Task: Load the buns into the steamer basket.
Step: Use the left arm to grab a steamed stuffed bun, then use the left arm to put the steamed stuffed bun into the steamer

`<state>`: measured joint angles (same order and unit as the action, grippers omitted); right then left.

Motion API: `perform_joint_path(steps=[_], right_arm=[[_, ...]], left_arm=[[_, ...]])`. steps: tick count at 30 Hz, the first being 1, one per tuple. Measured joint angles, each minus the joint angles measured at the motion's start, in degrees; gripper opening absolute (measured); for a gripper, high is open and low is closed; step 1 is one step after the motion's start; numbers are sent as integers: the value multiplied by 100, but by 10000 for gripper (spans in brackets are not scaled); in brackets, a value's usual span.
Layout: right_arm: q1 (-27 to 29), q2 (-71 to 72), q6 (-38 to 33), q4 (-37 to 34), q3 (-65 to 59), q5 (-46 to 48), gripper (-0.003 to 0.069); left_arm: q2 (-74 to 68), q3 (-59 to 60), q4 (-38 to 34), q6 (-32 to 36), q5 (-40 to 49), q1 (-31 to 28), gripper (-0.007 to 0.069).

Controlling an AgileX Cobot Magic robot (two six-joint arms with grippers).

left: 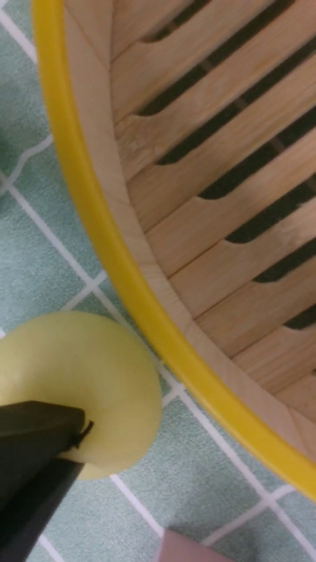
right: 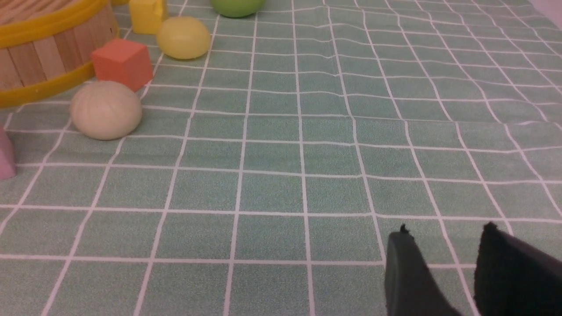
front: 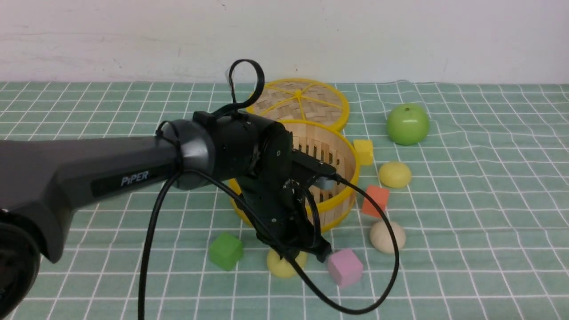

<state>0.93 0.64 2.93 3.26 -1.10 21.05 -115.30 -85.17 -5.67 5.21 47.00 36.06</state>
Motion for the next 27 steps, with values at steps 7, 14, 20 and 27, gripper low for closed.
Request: perform_joint_path(steps=[7, 14, 20, 27], right_arm=[[0, 0, 0, 0, 0, 0, 240], [0, 0, 0, 0, 0, 0, 240], [0, 0, 0, 0, 0, 0, 240], [0, 0, 0, 0, 0, 0, 240]], left_arm=[[767, 0, -154, 0, 415, 0, -13], [1160, -195, 199, 0, -371, -219, -13], [353, -624, 343, 0, -872, -614, -2], [-350, -1031, 375, 0, -706, -741, 167]])
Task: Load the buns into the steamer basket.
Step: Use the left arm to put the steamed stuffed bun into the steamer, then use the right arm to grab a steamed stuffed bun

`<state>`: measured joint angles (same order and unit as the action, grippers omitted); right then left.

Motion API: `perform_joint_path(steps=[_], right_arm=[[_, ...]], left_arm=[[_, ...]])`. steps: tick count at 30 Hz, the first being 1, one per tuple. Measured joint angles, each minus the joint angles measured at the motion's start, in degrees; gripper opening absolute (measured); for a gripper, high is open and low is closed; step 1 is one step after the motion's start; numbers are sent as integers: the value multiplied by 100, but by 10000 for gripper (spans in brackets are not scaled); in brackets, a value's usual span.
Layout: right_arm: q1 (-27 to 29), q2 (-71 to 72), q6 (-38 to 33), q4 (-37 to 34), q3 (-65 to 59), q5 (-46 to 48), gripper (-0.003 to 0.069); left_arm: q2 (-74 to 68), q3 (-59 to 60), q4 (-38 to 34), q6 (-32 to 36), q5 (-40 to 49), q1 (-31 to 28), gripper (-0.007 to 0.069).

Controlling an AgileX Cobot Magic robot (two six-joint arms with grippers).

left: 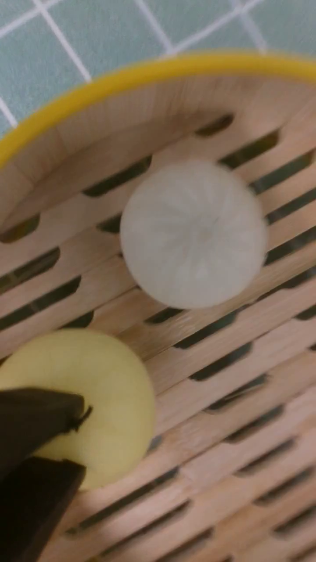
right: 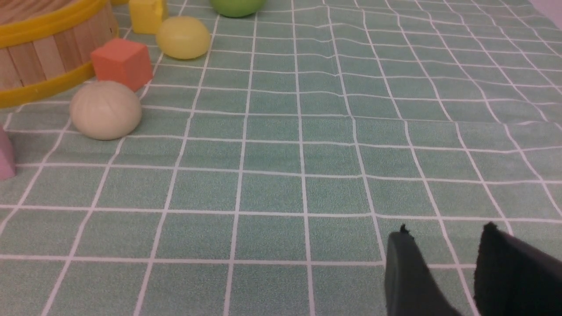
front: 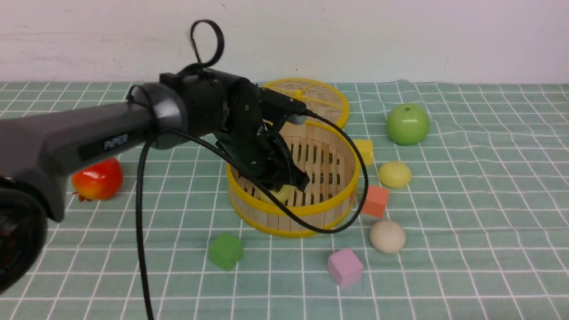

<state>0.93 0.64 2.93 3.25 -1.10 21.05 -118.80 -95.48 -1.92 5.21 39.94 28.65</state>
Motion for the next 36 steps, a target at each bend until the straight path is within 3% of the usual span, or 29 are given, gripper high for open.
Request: perform_joint_path(steps=[4, 8, 11, 15, 16, 22, 29, 36], right_arm=[[0, 0, 0, 0, 0, 0, 240], [0, 0, 0, 0, 0, 0, 240], [0, 0, 0, 0, 0, 0, 240], [0, 0, 0, 0, 0, 0, 240], [0, 0, 0, 0, 0, 0, 240], [0, 0, 0, 0, 0, 0, 240], [0, 0, 0, 0, 0, 0, 240], [0, 0, 0, 0, 0, 0, 240]], left_arm=[[34, -64, -12, -21, 28, 0, 329], [280, -64, -12, -218, 290, 19, 382], [986, -64, -59, -404, 643, 77, 298], [2230, 397, -121, -435, 583, 223, 30], [2597, 659, -140, -435, 456, 269, -7], [4762, 2790, -496, -521, -672, 358, -14], [7371, 6096, -720, -558, -3007, 358, -14], [8844, 7870, -757, -632, -4302, 358, -14]])
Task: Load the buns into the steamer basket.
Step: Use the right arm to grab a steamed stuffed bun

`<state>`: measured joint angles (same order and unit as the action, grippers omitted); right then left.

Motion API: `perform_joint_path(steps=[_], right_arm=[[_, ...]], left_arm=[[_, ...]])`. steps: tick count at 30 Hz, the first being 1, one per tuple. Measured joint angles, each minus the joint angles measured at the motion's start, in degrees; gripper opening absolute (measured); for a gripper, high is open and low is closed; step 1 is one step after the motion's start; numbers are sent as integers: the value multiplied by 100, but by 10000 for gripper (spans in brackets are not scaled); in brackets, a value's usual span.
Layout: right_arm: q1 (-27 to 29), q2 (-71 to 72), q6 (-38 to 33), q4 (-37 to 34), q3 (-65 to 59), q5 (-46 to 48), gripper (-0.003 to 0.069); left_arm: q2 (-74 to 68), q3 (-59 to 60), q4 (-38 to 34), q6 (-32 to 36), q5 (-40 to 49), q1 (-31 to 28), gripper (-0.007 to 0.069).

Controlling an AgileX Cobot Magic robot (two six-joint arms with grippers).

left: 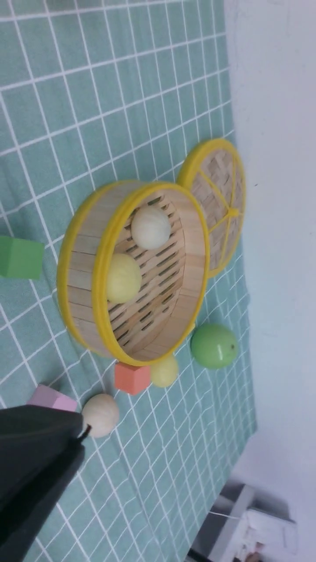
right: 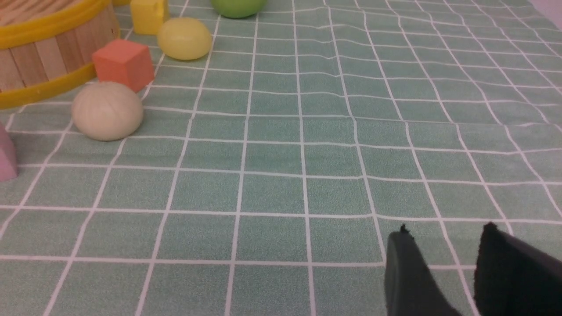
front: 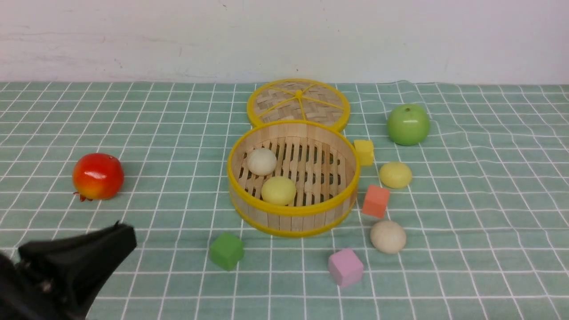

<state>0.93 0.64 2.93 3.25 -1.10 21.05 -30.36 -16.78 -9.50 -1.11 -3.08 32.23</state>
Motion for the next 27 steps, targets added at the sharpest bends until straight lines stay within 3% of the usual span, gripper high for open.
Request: perform_joint_path(steps=[10, 14, 16, 20, 24, 27], right_arm=[[0, 0, 194, -269, -12, -141, 240], [0, 0, 940, -1292, -36, -690, 240], [0, 0, 1403, -1998, -39, -1433, 240], [0, 0, 1685, -2607, -30, -2048, 238], [-198, -260, 1648, -2715, 499, -1133, 209], [-677, -1453, 765, -2452, 1841, 584, 183]], left_arm=[[315, 236, -12, -7, -186, 0, -14], [315, 236, -19, -7, -186, 0, -14], [315, 236, -19, -7, -186, 0, -14], [315, 236, -19, -7, -186, 0, -14], [315, 236, -19, -7, -186, 0, -14], [315, 236, -19, -7, -186, 0, -14]])
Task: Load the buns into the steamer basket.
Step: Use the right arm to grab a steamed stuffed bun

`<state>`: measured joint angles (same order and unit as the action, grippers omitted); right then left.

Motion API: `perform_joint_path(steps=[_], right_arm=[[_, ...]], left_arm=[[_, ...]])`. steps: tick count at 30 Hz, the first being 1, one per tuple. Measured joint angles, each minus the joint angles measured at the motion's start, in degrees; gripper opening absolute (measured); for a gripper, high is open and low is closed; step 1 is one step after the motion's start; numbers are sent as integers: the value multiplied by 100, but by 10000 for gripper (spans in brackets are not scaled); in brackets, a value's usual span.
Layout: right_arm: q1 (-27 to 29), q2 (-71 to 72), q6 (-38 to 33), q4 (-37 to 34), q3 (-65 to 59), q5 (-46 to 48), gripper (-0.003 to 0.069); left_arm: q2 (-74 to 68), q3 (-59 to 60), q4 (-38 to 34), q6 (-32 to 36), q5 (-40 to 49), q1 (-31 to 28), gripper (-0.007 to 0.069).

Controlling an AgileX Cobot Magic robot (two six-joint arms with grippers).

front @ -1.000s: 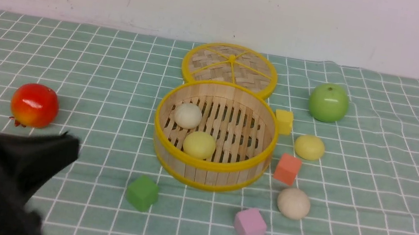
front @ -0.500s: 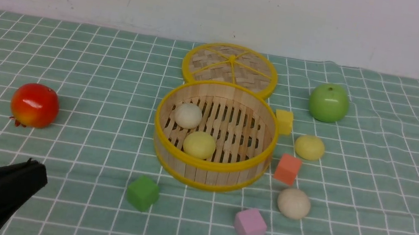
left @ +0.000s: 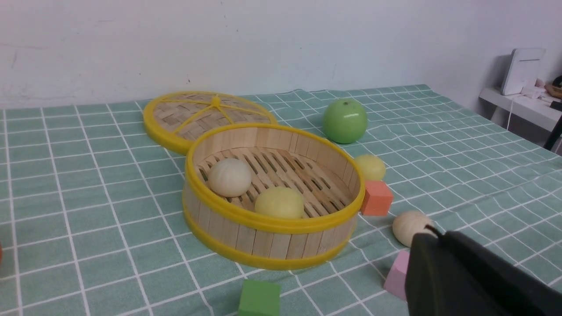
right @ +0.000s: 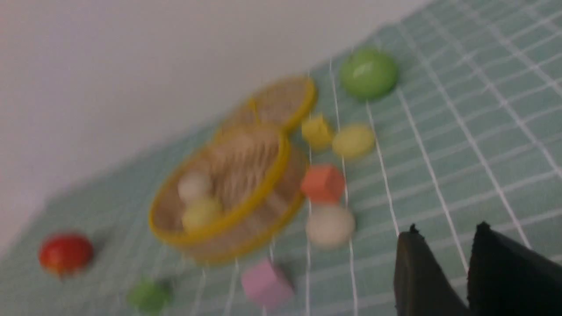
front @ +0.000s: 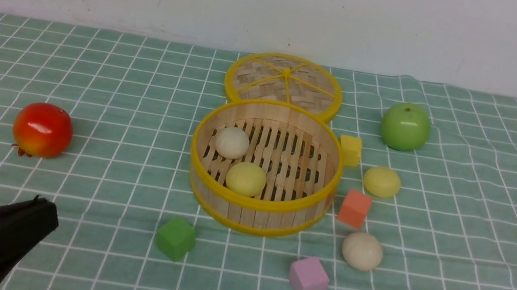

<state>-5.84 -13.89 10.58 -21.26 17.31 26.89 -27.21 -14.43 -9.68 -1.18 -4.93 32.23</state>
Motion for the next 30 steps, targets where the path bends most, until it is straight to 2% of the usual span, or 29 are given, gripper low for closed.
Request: perform_joint_path(steps=[1, 2, 5, 7, 10, 11, 16, 20, 26, 30], right_arm=[[-85, -295, -188, 66, 251, 329, 181], [-280, -1234, -566, 257, 882, 1203, 176], [-436, -2718, -835, 612, 1744, 2046, 174], [-456, -3513, -897, 772, 2107, 2240, 174], [-501, -4928, -1058, 879, 2701, 2202, 174], [-514, -4928, -1088, 879, 2739, 2202, 174], [-1122, -6801, -1218, 1043, 3985, 1947, 175], [-1433, -7888, -1223, 1180, 4862, 1893, 209], [-1491, -8973, -1223, 1227, 5707, 1885, 289], [-1491, -9297, -1223, 1238, 5818, 1691, 299]], left_arm=[[0, 0, 0, 0, 0, 0, -14], [0, 0, 0, 0, 5, 0, -14], [0, 0, 0, 0, 5, 0, -14], [0, 0, 0, 0, 5, 0, -14], [0, 0, 0, 0, 5, 0, -14], [0, 0, 0, 0, 5, 0, -14], [0, 0, -2, 0, 5, 0, -14], [0, 0, -2, 0, 5, 0, -13], [0, 0, -2, 0, 5, 0, -10], [0, 0, -2, 0, 5, 0, -8]])
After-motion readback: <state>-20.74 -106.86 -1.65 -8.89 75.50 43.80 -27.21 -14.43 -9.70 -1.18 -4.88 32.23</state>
